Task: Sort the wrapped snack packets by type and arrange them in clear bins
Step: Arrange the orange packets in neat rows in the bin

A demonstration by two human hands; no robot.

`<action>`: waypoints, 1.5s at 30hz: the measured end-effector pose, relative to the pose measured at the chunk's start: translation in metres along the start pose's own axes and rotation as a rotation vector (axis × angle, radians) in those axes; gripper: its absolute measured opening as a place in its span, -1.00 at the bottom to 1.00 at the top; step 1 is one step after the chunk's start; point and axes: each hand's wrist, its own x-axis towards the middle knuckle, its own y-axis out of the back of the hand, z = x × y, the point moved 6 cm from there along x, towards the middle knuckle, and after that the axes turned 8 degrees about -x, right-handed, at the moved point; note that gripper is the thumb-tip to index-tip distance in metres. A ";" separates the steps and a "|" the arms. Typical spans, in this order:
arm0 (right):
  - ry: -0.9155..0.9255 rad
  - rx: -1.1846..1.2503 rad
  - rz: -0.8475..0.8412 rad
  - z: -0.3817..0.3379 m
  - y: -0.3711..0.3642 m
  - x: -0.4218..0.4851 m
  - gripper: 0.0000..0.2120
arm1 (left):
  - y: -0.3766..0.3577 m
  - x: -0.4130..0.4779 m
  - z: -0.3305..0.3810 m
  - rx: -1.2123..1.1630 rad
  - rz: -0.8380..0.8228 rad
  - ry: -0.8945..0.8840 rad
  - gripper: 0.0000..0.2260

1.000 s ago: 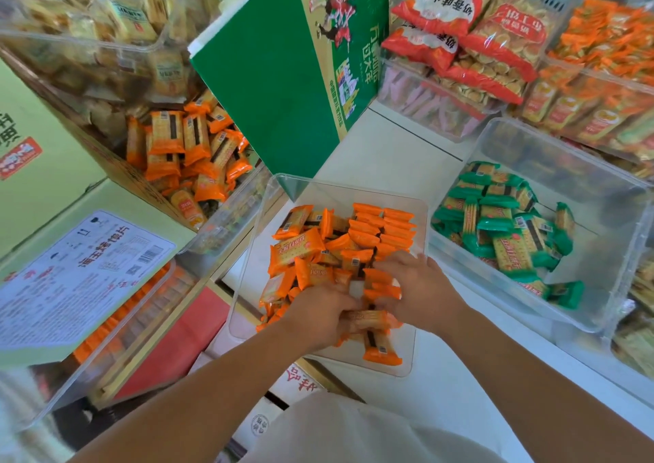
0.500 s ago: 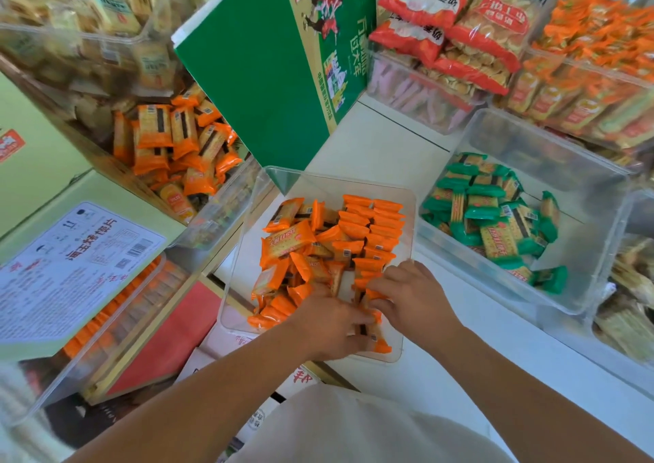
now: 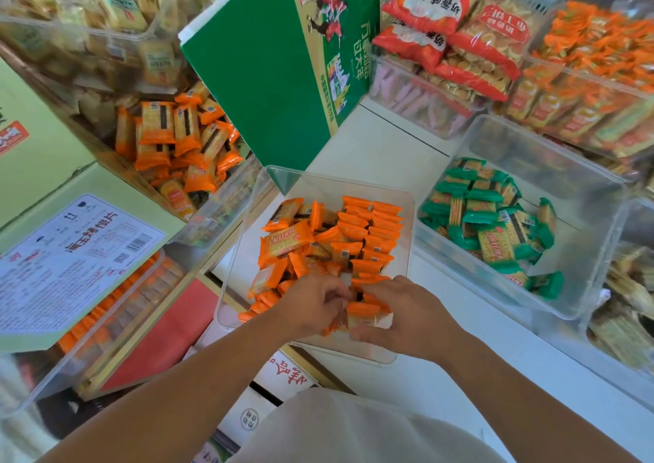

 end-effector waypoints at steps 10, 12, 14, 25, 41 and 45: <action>-0.081 -0.151 0.089 -0.002 -0.016 0.003 -0.60 | -0.008 0.010 0.006 0.980 -0.319 -0.146 -0.80; -0.065 -0.161 0.106 -0.003 -0.019 0.001 -0.68 | -0.014 0.015 0.008 0.935 -0.360 -0.199 -0.76; -0.063 -0.173 0.130 -0.003 -0.020 -0.001 -0.68 | -0.019 0.018 -0.001 0.838 -0.409 -0.158 -0.78; -0.012 -0.017 0.204 0.003 0.004 -0.016 -0.56 | -0.025 0.039 -0.005 0.687 -0.556 0.088 -0.70; -0.129 0.151 0.289 0.001 0.027 -0.007 -0.59 | 0.060 0.018 0.023 0.546 0.294 -0.298 -0.62; -0.187 0.400 0.325 0.002 0.048 0.014 -0.63 | 0.066 0.026 0.002 0.582 0.151 -0.231 -0.64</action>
